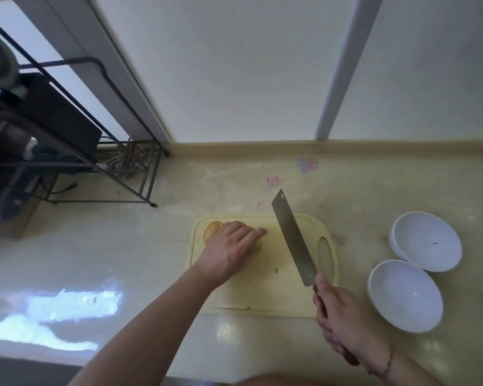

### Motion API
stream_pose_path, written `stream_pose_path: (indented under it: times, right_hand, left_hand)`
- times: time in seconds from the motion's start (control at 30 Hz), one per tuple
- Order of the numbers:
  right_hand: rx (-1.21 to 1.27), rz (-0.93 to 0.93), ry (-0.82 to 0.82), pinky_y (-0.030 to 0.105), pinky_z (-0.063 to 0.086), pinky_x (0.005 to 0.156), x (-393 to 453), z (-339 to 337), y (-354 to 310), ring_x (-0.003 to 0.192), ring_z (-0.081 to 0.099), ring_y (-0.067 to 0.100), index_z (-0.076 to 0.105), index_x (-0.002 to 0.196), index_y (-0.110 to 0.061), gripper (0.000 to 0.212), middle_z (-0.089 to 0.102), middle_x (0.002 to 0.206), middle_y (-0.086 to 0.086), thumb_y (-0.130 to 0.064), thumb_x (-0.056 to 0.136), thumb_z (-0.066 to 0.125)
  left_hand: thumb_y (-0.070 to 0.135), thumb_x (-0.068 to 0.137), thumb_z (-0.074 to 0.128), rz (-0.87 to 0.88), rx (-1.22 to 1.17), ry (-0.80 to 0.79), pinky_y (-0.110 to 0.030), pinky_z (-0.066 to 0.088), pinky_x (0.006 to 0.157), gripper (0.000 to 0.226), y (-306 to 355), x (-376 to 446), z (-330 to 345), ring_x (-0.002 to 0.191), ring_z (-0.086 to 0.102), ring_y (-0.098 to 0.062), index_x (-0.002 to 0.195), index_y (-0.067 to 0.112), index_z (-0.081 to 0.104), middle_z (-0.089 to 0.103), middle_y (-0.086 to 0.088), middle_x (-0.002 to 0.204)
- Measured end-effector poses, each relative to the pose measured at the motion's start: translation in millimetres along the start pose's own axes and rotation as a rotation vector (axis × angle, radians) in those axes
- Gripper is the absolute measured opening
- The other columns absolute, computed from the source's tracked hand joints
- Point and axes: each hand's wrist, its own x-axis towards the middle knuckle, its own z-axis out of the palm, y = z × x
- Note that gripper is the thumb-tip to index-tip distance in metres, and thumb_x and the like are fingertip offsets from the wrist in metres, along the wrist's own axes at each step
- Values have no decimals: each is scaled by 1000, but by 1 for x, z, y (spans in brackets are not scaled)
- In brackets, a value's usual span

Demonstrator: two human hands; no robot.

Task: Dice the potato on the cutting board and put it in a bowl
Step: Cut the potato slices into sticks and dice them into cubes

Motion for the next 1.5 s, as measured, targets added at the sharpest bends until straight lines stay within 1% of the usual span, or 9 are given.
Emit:
stream_pose_path:
  times: [0.1, 0.27, 0.5, 0.63, 0.8, 0.97, 1.1, 1.37, 1.5]
  right_hand:
    - [11, 7, 10, 26, 20, 43, -5, -2, 8, 39, 22, 17, 36, 66, -12, 55, 28, 50, 4, -59, 96, 32]
    - [24, 26, 32, 24, 17, 43, -9, -4, 27, 41, 21, 16, 35, 67, -9, 60, 25, 54, 8, -65, 90, 34]
    - [27, 58, 73, 22, 15, 45, -10, -3, 46, 40, 19, 13, 30, 66, -10, 60, 23, 55, 7, -66, 88, 35]
    - [5, 42, 91, 19, 17, 43, -10, -4, 47, 38, 20, 13, 32, 65, -12, 57, 25, 53, 6, -62, 92, 35]
    - [-49, 24, 94, 18, 22, 39, -12, -2, 46, 34, 24, 14, 34, 62, -17, 53, 30, 45, 0, -59, 93, 34]
    - [-180, -26, 91, 18, 24, 37, -11, 2, 46, 31, 27, 6, 34, 60, -18, 51, 31, 39, -7, -57, 94, 31]
    - [-208, -42, 105, 16, 23, 39, -15, -2, 43, 31, 29, 5, 35, 59, -17, 53, 34, 37, -8, -58, 93, 31]
    - [-268, -73, 118, 25, 33, 53, -26, 4, 36, 41, 38, 5, 41, 61, -16, 51, 44, 42, -4, -52, 96, 33]
    - [-329, -13, 202, 28, 40, 69, -36, 6, 33, 63, 53, 10, 54, 68, -10, 54, 57, 58, 1, -50, 98, 34]
  left_hand:
    - [5, 91, 67, -81, -116, 130, -36, 56, 73, 24, 16, 0, 0, 88, 64, -23, 115, 5, 67, 70, -7, 101]
    - [8, 77, 83, -724, -648, 204, -20, 55, 76, 25, 81, 7, 24, 87, 62, -5, 95, 20, 71, 64, 11, 98]
    - [7, 82, 75, -417, -305, 100, -22, 45, 92, 28, 85, -18, 46, 102, 56, -16, 109, 6, 69, 67, -6, 110]
    - [8, 75, 81, -463, -217, 154, -29, 45, 88, 34, 76, -25, 47, 98, 53, -15, 107, 9, 70, 70, -1, 101]
    - [13, 79, 79, -460, -242, 176, -35, 49, 80, 15, 83, -23, 54, 89, 56, -14, 93, 13, 75, 70, 5, 93]
    - [9, 78, 82, -485, -275, 173, -35, 52, 70, 11, 94, -15, 59, 79, 58, -14, 87, 13, 75, 66, 3, 84]
    - [10, 81, 79, -434, -270, 171, -29, 51, 76, 9, 90, -16, 58, 85, 59, -16, 88, 10, 74, 65, 0, 93]
    - [4, 82, 73, -363, -259, 139, -31, 50, 77, 9, 85, -16, 59, 83, 61, -19, 90, 8, 75, 70, -1, 95]
    - [5, 81, 75, -390, -279, 129, -29, 51, 77, 9, 85, -16, 58, 84, 63, -18, 89, 9, 76, 72, 1, 95]
